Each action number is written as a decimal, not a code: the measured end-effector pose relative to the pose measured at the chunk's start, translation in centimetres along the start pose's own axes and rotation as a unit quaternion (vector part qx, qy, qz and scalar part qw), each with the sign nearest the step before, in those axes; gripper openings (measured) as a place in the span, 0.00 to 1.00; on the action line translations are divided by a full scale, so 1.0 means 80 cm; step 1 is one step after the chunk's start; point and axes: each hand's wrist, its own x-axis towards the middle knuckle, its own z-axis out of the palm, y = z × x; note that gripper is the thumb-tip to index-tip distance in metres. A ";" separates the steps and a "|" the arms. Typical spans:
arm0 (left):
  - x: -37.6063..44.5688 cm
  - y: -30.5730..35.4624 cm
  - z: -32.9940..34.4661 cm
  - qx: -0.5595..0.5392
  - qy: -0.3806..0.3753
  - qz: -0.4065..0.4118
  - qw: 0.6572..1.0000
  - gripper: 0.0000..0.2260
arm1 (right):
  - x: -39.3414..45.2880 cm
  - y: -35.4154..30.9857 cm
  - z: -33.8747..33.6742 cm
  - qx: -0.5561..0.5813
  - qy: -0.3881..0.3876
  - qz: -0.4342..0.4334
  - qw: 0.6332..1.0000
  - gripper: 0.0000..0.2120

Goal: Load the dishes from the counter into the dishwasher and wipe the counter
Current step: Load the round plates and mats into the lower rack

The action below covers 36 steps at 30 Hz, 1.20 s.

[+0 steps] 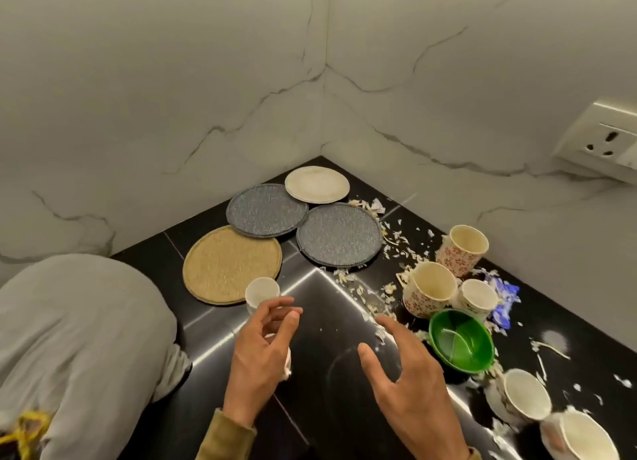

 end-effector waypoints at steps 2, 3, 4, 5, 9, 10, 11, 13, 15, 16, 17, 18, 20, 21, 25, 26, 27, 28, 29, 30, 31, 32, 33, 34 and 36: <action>0.039 -0.006 -0.005 -0.017 0.016 -0.011 1.000 0.06 | 0.018 0.001 0.006 0.002 -0.003 0.008 1.000 0.24; 0.060 -0.011 -0.008 -0.019 0.023 -0.019 0.999 0.05 | 0.026 0.002 0.008 0.004 -0.001 0.012 1.000 0.24; 0.083 -0.014 -0.010 -0.018 0.034 -0.027 0.999 0.04 | 0.032 0.002 0.010 0.007 0.001 0.016 1.000 0.24; 0.106 -0.016 -0.013 -0.013 0.047 -0.035 0.998 0.04 | 0.037 0.003 0.012 0.007 0.003 0.017 1.000 0.23; 0.215 -0.032 -0.025 0.000 0.058 -0.081 0.995 0.05 | 0.063 -0.002 0.020 0.011 0.003 0.028 1.000 0.24; 0.240 -0.036 -0.027 0.000 0.055 -0.100 0.993 0.08 | 0.069 -0.004 0.022 0.014 0.001 0.032 0.999 0.24; 0.263 -0.039 -0.027 -0.001 0.057 -0.121 0.991 0.14 | 0.076 -0.005 0.024 0.017 0.003 0.037 0.999 0.24; 0.300 -0.043 -0.025 -0.017 0.074 -0.163 0.984 0.21 | 0.086 -0.008 0.031 0.024 0.014 0.048 0.998 0.24; 0.332 -0.050 -0.022 -0.058 0.105 -0.200 0.972 0.22 | 0.091 -0.011 0.039 0.032 0.010 0.051 0.998 0.24; 0.345 -0.053 -0.020 -0.080 0.122 -0.219 0.965 0.23 | 0.092 -0.012 0.044 0.033 0.000 0.052 0.998 0.24; 0.357 -0.057 -0.019 -0.103 0.139 -0.241 0.955 0.24 | 0.092 -0.013 0.048 0.033 -0.013 0.054 0.998 0.24; 0.370 -0.062 -0.018 -0.132 0.156 -0.260 0.944 0.25 | 0.092 -0.013 0.051 0.033 -0.022 0.055 0.998 0.24; 0.393 -0.071 -0.019 -0.185 0.182 -0.293 0.920 0.26 | 0.092 -0.012 0.055 0.031 -0.028 0.059 0.997 0.24; 0.404 -0.077 -0.020 -0.200 0.184 -0.307 0.912 0.26 | 0.093 -0.011 0.057 0.029 -0.029 0.062 0.997 0.24; 0.416 -0.073 -0.026 -0.206 0.155 -0.293 0.921 0.17 | 0.093 -0.009 0.053 0.032 -0.024 0.077 0.996 0.23; 0.415 -0.066 -0.027 -0.195 0.156 -0.275 0.928 0.16 | 0.092 -0.008 0.051 0.036 -0.021 0.079 0.996 0.22; 0.410 -0.055 -0.028 -0.189 0.158 -0.258 0.934 0.15 | 0.092 -0.006 0.049 0.044 -0.021 0.084 0.995 0.22; 0.400 -0.042 -0.030 -0.187 0.160 -0.242 0.939 0.13 | 0.092 -0.003 0.047 0.053 -0.022 0.092 0.994 0.21; 0.386 -0.027 -0.033 -0.186 0.163 -0.232 0.941 0.09 | 0.092 -0.001 0.044 0.065 -0.024 0.104 0.992 0.20; 0.368 -0.013 -0.035 -0.191 0.165 -0.224 0.941 0.05 | 0.092 0.003 0.042 0.083 -0.024 0.118 0.989 0.18; 0.344 -0.001 -0.038 -0.192 0.158 -0.218 0.944 0.02 | 0.093 0.006 0.040 0.113 -0.021 0.134 0.984 0.17; 0.317 0.009 -0.039 -0.189 0.142 -0.211 0.948 0.01 | 0.095 0.008 0.037 0.158 -0.014 0.150 0.976 0.15; 0.287 0.017 -0.040 -0.183 0.122 -0.203 0.954 0.02 | 0.098 0.010 0.035 0.210 -0.008 0.167 0.963 0.14; 0.256 0.024 -0.040 -0.180 0.104 -0.192 0.959 0.03 | 0.101 0.010 0.032 0.265 -0.008 0.185 0.946 0.13; 0.201 0.030 -0.035 -0.172 0.066 -0.189 0.965 0.03 | 0.106 0.006 0.027 0.378 -0.026 0.218 0.899 0.15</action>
